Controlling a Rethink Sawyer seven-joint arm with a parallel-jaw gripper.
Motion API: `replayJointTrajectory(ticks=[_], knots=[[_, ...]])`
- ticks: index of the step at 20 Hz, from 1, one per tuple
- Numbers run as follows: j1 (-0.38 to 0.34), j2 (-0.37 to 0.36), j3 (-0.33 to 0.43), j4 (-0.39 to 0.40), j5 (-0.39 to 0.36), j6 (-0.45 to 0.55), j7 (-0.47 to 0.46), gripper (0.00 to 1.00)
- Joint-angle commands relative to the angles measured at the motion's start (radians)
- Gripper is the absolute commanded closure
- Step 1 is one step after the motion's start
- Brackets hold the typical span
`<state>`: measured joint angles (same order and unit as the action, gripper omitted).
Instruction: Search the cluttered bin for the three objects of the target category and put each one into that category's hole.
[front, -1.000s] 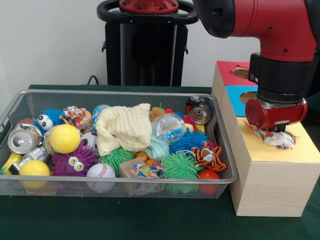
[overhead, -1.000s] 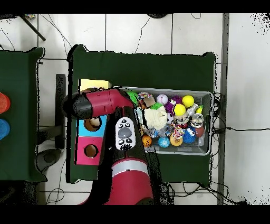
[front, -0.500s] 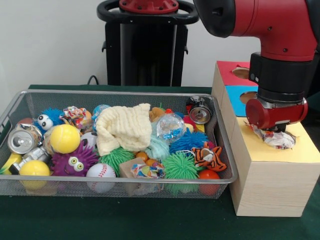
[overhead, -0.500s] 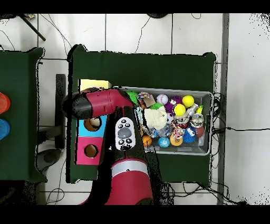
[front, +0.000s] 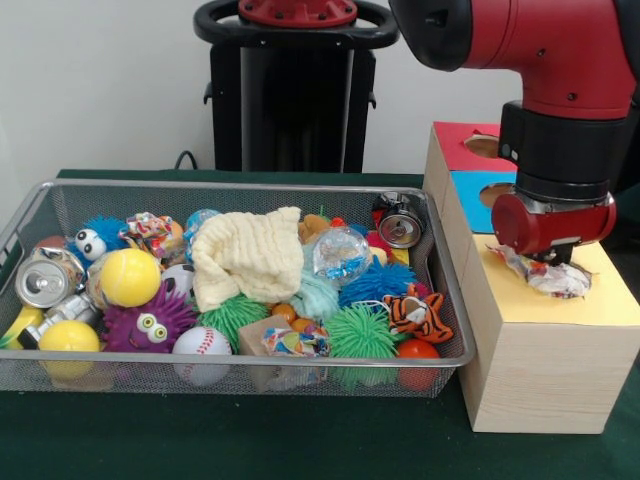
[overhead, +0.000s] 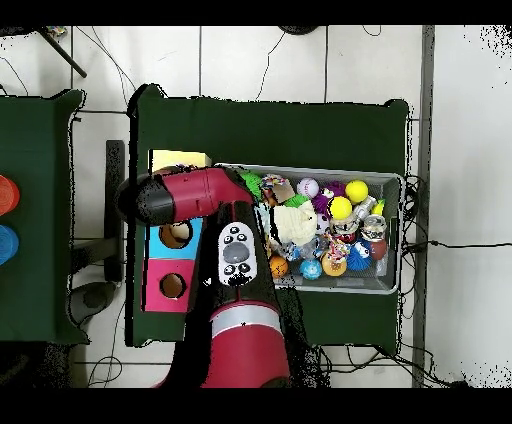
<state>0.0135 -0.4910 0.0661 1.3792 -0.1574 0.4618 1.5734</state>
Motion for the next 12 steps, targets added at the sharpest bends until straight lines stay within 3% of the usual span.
replayJointTrajectory(ticks=[1,12], knots=[[-0.011,-0.059,0.016,-0.019,-0.007,0.096,0.071,1.00],[-0.015,-0.080,0.023,-0.016,-0.008,0.116,0.070,1.00]])
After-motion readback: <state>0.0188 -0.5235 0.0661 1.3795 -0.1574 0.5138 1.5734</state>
